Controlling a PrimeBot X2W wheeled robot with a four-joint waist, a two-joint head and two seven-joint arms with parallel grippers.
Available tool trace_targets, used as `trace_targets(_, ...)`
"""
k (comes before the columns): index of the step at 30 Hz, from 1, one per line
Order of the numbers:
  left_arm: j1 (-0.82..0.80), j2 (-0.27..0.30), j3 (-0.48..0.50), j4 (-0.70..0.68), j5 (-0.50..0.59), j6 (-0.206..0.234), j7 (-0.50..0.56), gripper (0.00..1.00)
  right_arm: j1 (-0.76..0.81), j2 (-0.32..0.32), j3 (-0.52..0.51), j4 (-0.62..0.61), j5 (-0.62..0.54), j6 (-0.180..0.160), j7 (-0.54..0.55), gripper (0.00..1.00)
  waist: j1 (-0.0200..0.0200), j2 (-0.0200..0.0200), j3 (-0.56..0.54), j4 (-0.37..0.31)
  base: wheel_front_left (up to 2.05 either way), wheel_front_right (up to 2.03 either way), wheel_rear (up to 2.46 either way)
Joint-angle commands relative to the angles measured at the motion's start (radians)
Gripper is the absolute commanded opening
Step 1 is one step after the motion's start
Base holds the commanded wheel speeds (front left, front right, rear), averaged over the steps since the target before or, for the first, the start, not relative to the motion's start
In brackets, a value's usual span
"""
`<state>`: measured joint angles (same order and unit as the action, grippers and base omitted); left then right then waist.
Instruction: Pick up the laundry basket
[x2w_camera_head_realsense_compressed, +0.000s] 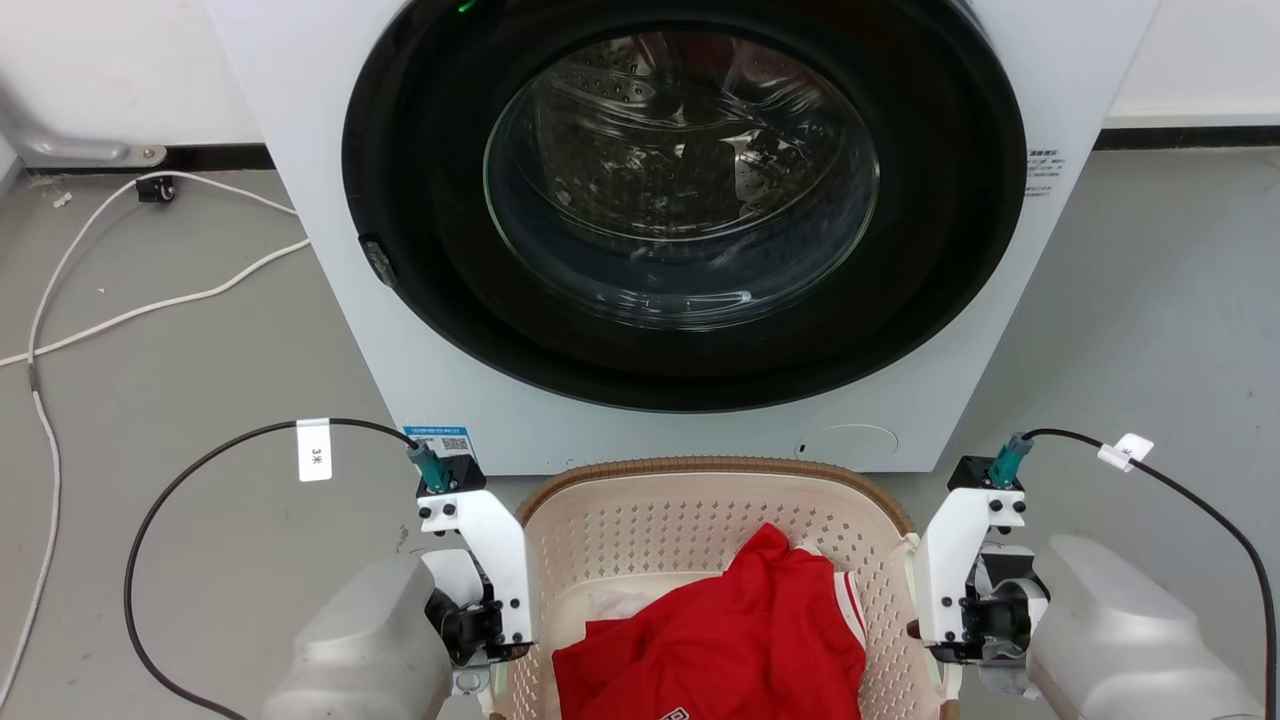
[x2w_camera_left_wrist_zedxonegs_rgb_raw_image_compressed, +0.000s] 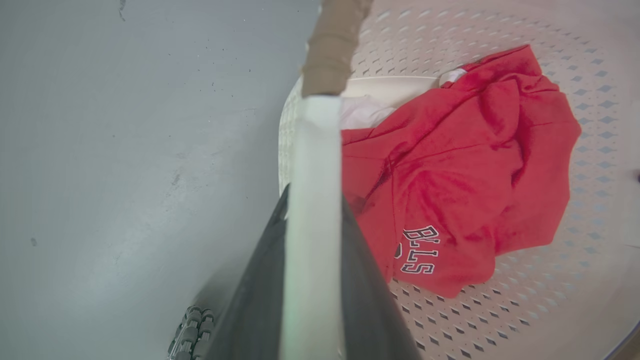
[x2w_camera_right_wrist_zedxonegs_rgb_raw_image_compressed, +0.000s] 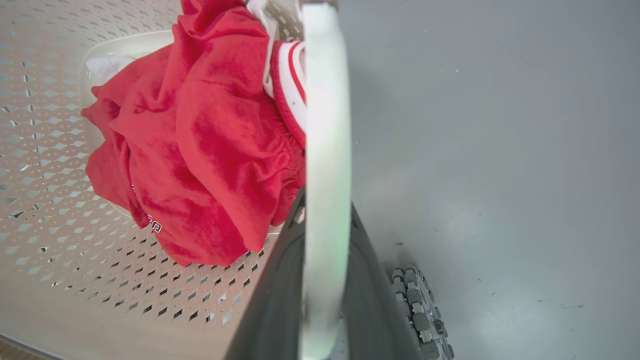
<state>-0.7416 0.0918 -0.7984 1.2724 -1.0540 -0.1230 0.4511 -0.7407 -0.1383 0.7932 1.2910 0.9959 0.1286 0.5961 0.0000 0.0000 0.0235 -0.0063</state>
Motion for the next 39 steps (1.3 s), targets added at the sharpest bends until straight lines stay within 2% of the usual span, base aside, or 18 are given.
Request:
trace_targets(1, -0.012, -0.022, -0.001, -0.012, -0.012, -0.013, -0.006, 0.00, -0.010, 0.025, 0.001, -0.007, 0.008, 0.004, -0.002, 0.00, 0.0000, 0.0000, 0.001, 0.000, 0.00, 0.00, 0.00)
trace_targets(39, -0.008, -0.027, -0.029, -0.003, -0.046, -0.014, -0.023, 0.00, 0.002, 0.020, -0.002, -0.005, 0.015, 0.004, -0.012, 0.00, 0.0000, 0.0000, -0.001, 0.004, 0.00, 0.00, 0.00)
